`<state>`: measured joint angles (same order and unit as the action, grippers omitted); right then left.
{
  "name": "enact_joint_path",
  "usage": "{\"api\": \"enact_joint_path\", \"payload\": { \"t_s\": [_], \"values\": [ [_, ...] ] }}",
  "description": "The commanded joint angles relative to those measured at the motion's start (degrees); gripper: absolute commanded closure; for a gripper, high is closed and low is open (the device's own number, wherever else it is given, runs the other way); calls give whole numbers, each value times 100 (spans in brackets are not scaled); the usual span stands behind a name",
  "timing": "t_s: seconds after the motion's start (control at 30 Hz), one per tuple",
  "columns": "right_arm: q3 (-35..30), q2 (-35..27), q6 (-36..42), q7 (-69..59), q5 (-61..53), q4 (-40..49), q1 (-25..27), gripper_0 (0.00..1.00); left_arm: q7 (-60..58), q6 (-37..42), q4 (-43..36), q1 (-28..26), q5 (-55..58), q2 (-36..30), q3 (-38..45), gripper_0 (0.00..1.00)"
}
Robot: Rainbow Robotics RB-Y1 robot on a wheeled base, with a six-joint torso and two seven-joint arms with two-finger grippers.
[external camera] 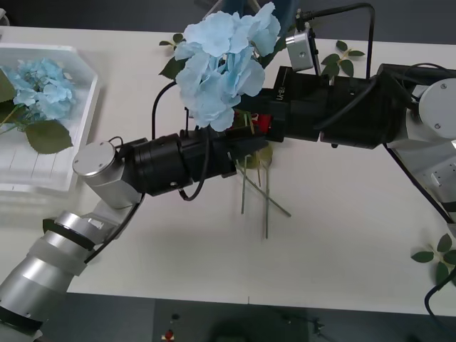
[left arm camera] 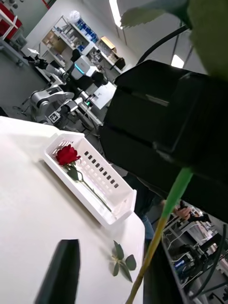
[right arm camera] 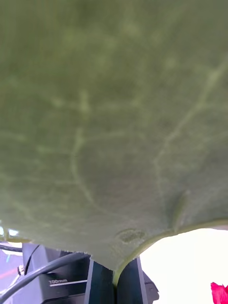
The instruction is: Put the red flowers into the right box and the blue flowers into the left box
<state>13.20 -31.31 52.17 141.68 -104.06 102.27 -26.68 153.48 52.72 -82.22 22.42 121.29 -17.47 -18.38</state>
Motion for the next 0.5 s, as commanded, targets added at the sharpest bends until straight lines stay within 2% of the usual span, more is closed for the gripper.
{"api": "enact_joint_path", "payload": {
  "t_s": [0.03,0.37,0.4,0.43,0.47,0.5],
  "values": [
    [42,187,-14,167,8,91,-127,100,152,-87,-74,105,35,60,-7,100],
    [51,187,-5,167,17,91,-127,100,152,-148,-74,105,17,60,-7,100],
    [51,187,-5,167,17,91,-127,97,152,-148,-74,105,8,60,-7,100],
    [51,187,-5,167,26,82,-127,86,152,-148,-74,105,8,51,2,100],
    [51,187,-5,158,35,82,-127,53,152,-148,-74,105,8,51,-7,100],
    [51,187,-5,167,35,82,-127,25,152,-157,-74,105,8,42,-7,100]
  ]
}}
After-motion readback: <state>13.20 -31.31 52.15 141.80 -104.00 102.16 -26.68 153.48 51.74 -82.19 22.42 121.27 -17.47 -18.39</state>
